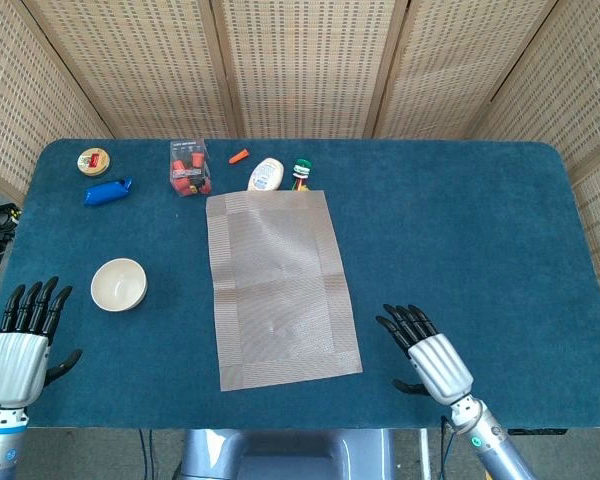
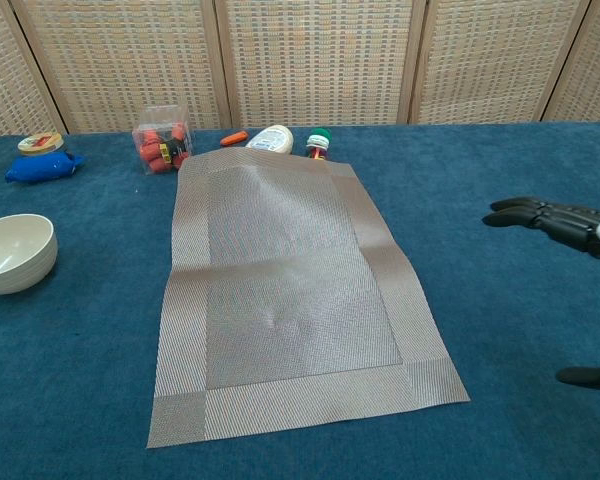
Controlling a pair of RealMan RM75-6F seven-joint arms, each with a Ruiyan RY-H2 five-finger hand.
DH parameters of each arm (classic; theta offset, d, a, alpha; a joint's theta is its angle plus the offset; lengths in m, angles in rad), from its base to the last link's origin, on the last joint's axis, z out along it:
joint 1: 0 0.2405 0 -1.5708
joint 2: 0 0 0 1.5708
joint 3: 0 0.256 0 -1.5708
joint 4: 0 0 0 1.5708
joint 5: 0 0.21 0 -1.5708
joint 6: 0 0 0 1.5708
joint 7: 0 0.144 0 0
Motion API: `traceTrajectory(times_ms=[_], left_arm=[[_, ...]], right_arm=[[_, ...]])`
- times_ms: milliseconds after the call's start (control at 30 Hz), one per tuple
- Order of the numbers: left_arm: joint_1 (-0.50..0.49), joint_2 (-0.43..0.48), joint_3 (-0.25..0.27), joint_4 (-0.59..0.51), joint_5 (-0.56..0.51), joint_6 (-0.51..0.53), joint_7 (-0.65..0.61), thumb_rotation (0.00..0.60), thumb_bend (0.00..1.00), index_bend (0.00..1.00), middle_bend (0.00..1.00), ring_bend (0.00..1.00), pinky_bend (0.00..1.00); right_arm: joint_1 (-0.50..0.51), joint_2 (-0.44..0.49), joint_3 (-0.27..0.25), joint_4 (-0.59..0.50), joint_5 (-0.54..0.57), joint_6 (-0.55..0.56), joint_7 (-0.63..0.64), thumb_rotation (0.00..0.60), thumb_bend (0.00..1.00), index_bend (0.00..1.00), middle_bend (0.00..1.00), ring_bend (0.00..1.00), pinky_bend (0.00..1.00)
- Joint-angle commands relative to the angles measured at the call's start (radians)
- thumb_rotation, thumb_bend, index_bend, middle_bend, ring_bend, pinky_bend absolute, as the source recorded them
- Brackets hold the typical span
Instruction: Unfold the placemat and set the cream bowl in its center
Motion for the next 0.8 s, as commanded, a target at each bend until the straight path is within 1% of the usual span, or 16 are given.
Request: traceTrajectory(times_ms=[33,333,567,800], left_arm=[[0.0,-0.004,-0.007,0.008,-0.004,-0.009,-0.005,0.6,0.13,0.07,0.0,0.0,0.0],[0.003,-0.007,-0.029,0.021,-0.02,-0.035,-0.022,0.6,0.13,0.08,0.0,0.0,0.0],[0.008,-0.003,-0.043,0.027,-0.029,-0.047,-0.04,0.6,0.13,0.08,0.0,0.0,0.0],[0.011,-0.004,-0.049,0.028,-0.027,-0.055,-0.048,0.6,0.13,0.08,0.0,0.0,0.0]], right_arm=[[0.024,-0.043,0.016,0.011,0.034,-0.036,-0.023,0.6,0.01,0.11,0.0,0.0,0.0],[0.063,-0.135,0.022,0.052,0.087,-0.103,-0.056,0.6,0.01,0.11,0.0,0.0,0.0],[0.077,-0.171,0.014,0.064,0.123,-0.137,-0.085,0.6,0.01,0.11,0.0,0.0,0.0],[0.094,-0.216,0.031,0.085,0.182,-0.172,-0.119,0.6,0.01,0.11,0.0,0.0,0.0]])
